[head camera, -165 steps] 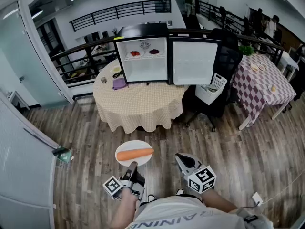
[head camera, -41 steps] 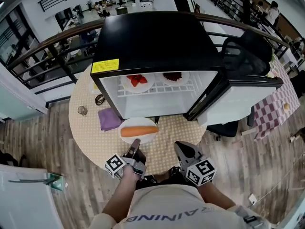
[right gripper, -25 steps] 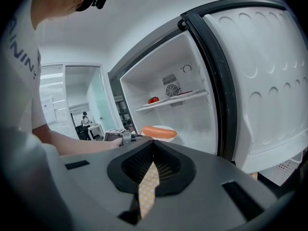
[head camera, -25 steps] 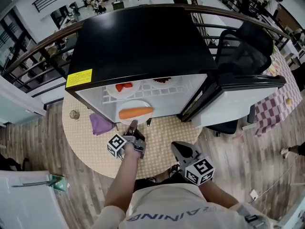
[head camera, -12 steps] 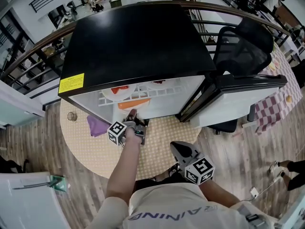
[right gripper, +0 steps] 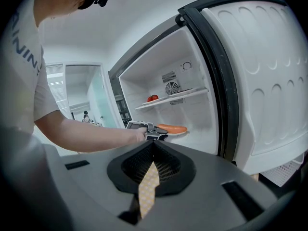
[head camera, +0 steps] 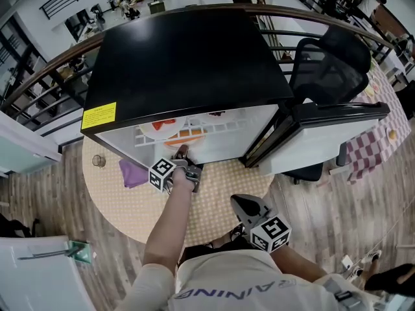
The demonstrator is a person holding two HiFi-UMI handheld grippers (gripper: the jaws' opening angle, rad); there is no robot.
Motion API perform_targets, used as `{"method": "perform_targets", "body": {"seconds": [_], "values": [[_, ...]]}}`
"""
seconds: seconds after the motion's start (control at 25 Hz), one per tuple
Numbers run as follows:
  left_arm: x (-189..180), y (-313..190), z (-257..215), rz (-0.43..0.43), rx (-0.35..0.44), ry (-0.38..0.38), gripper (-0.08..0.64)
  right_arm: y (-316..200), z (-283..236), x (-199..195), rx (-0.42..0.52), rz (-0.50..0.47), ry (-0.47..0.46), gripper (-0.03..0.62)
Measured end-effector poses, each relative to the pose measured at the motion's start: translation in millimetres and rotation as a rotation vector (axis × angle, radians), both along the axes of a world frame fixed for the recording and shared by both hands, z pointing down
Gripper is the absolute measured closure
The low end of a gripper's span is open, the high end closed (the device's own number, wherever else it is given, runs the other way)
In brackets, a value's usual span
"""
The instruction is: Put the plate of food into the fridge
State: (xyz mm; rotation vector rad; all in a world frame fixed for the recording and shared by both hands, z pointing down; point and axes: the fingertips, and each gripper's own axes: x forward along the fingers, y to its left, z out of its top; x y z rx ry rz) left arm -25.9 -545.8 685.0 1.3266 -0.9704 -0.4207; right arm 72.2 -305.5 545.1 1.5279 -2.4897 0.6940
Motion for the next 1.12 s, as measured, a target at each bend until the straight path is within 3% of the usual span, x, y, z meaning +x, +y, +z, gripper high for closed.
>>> {"method": "perform_targets", "body": {"seconds": [0.24,0.4,0.48,0.64,0.84,1.0,1.12], "values": [[6,4,-1,0.189,0.067,-0.159,0.486,4,3,-7,-0.007,0.002,-0.008,0.572],[14,10,-9,0.311,0.157,-0.196,0.429,5,4,-13,-0.008,-0.002,-0.004,0.572],[18,14,-11,0.381,0.194,-0.249,0.405,5,4,-15,-0.007,-0.005,-0.004,0.572],[16,23,-3,0.494,0.194,-0.392,0.405,4,3,-21,-0.004,-0.009,-0.007,0.572],[13,36,2,0.572,0.189,-0.453,0.407,5,1,-27,0.002,-0.008,-0.006,0.572],[9,51,14,0.723,0.216,-0.662,0.406,7,-1,-33,0.009,-0.006,-0.008,0.572],[4,59,13,0.791,0.25,-0.765,0.41,9,-1,-38,0.008,-0.009,-0.008,0.572]]}}
